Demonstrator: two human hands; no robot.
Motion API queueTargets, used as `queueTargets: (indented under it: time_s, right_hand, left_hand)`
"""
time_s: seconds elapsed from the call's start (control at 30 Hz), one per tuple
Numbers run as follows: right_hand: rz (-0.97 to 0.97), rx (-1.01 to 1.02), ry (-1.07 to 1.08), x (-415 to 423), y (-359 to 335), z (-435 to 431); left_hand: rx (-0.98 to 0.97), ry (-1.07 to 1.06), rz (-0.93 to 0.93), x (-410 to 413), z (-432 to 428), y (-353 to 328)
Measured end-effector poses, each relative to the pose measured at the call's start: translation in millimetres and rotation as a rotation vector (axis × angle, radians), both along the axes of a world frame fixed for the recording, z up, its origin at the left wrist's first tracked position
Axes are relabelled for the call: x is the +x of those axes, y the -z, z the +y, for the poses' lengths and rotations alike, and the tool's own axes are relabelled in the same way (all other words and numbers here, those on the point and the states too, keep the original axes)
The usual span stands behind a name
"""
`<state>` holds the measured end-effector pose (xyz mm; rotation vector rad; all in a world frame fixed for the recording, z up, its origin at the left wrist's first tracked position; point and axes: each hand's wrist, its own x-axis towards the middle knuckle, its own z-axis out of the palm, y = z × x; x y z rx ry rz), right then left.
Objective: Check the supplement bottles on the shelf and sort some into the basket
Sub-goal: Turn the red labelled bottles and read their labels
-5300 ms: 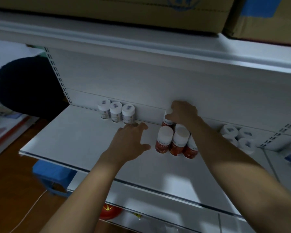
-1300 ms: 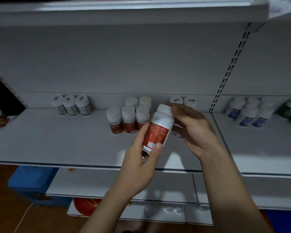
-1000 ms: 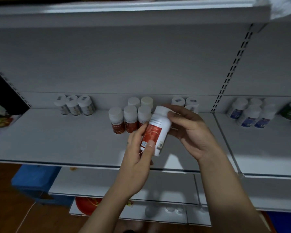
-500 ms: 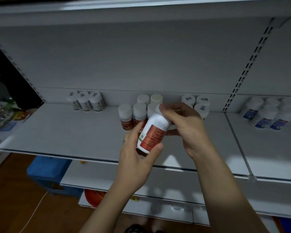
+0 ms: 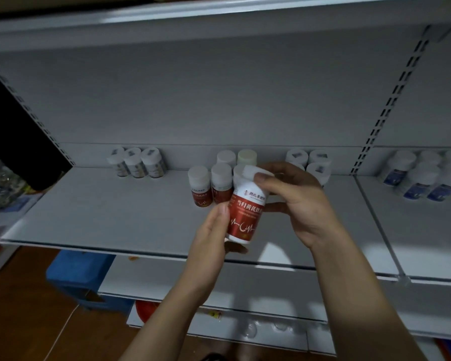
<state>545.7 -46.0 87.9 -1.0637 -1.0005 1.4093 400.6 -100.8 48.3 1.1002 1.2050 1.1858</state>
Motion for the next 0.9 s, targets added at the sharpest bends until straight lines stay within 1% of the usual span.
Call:
queueTargets:
  time_s: [0.13,0.3,0.43,0.47,0.53,0.6,0.67,0.77,0.9]
  right_hand:
    - [-0.118,-0.016,0.090,-6.1,0.7,0.8]
    - [-0.234,0.000,0.155,-18.3,-3.4,3.4]
    - [-0.321,-0.014,0.120,-30.4,-10.9,7.8]
    - [-0.326,-0.007,0.101,-33.4,-13.3,9.1]
    - [-0.330,0.003,0.079,-38.8,-18.5,12.0]
    - [-0.342,0.006,0.072,-45.4,-22.3,15.1]
    - [-0.386,0.016,0.084,-55.8,-25.4,17.0]
    - [-0.534,0.060,0.105,-72.3,-33.8,19.6]
    - [-0.844,0.182,0.119,-96.5,-44.6,28.2]
  left_hand:
    - [-0.030,0.078,0.138,-12.0,9.3,3.2]
    - [-0.026,0.250,0.193,-23.4,19.4,-1.2]
    - [-0.051,0.289,0.208,-36.7,28.6,-1.5]
    - [-0.042,0.283,0.223,-40.0,31.0,-2.7]
    - [0.010,0.240,0.338,-45.7,35.6,-5.6]
    - [0.076,0.149,0.478,-53.4,40.6,-6.4]
    - [0.115,0.061,0.530,-63.4,46.1,-7.5]
    - [0.163,-0.014,0.621,-77.6,56.1,-6.2]
    - [0.230,-0.099,0.679,-94.0,66.8,-6.7]
